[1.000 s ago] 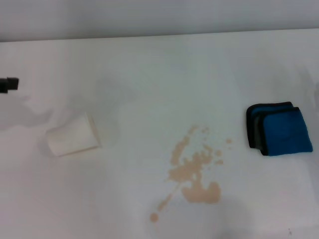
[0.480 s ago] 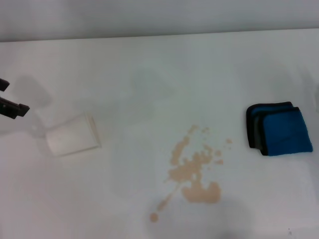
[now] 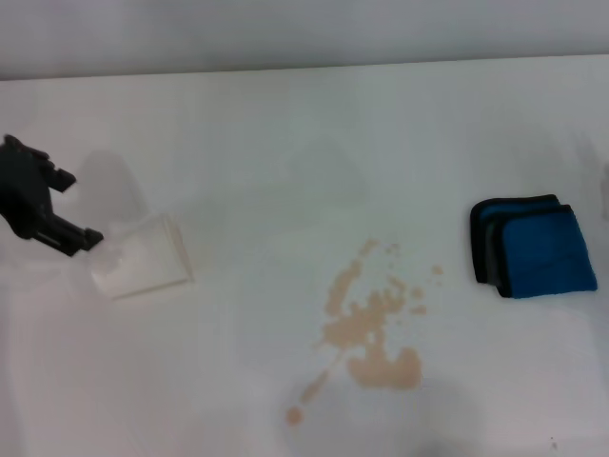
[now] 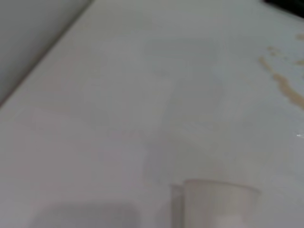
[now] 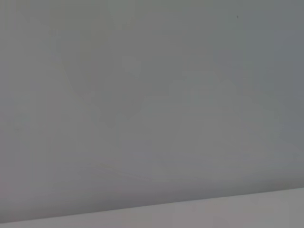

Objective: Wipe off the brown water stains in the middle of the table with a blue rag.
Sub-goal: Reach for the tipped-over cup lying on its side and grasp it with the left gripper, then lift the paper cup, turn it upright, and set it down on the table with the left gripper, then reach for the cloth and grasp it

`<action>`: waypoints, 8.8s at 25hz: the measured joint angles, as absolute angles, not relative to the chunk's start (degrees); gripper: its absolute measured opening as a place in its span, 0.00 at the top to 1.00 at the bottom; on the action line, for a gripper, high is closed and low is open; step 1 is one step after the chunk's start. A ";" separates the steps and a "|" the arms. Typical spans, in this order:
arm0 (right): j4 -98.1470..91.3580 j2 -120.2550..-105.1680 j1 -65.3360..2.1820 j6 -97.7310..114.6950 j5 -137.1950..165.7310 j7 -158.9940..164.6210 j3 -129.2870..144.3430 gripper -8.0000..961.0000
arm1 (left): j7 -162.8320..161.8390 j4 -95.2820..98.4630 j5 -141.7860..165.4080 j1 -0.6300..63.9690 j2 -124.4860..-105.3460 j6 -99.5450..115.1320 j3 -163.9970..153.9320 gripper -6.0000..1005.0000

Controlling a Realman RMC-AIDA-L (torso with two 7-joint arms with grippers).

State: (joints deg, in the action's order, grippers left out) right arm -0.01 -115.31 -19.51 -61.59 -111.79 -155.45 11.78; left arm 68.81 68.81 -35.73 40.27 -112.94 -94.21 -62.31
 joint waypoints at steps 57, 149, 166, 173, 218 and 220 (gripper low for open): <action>1.27 -115.31 -19.36 -61.49 -111.71 -154.60 14.76 0.58 | 72.64 64.20 -37.98 32.33 -118.86 -66.13 -76.88 0.28; -1.99 -115.23 -20.78 -58.07 -111.00 -154.60 19.28 0.58 | 150.20 20.60 -121.71 13.86 -119.26 -59.64 -75.50 0.13; -2.22 -115.23 -20.37 -58.21 -111.00 -154.60 19.24 0.58 | 152.45 20.81 -122.51 9.59 -119.18 -62.15 -75.07 0.12; -2.28 -115.17 -20.39 -58.12 -111.01 -154.60 19.24 0.58 | 156.00 20.46 -127.35 5.08 -119.29 -66.02 -75.05 0.12; -69.51 -114.21 -14.07 -84.19 -61.35 -76.57 37.85 0.58 | 157.48 8.00 -157.47 8.96 -118.54 -68.76 -73.91 0.12; -71.87 -114.34 -15.71 -86.31 -56.96 -72.73 38.66 0.58 | 157.49 8.01 -157.47 9.03 -118.61 -68.66 -73.92 0.12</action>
State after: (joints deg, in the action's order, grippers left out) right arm -71.87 -114.34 -15.71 -86.31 -56.96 -72.73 38.66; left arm 157.49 8.01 -157.47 9.03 -118.61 -68.66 -73.92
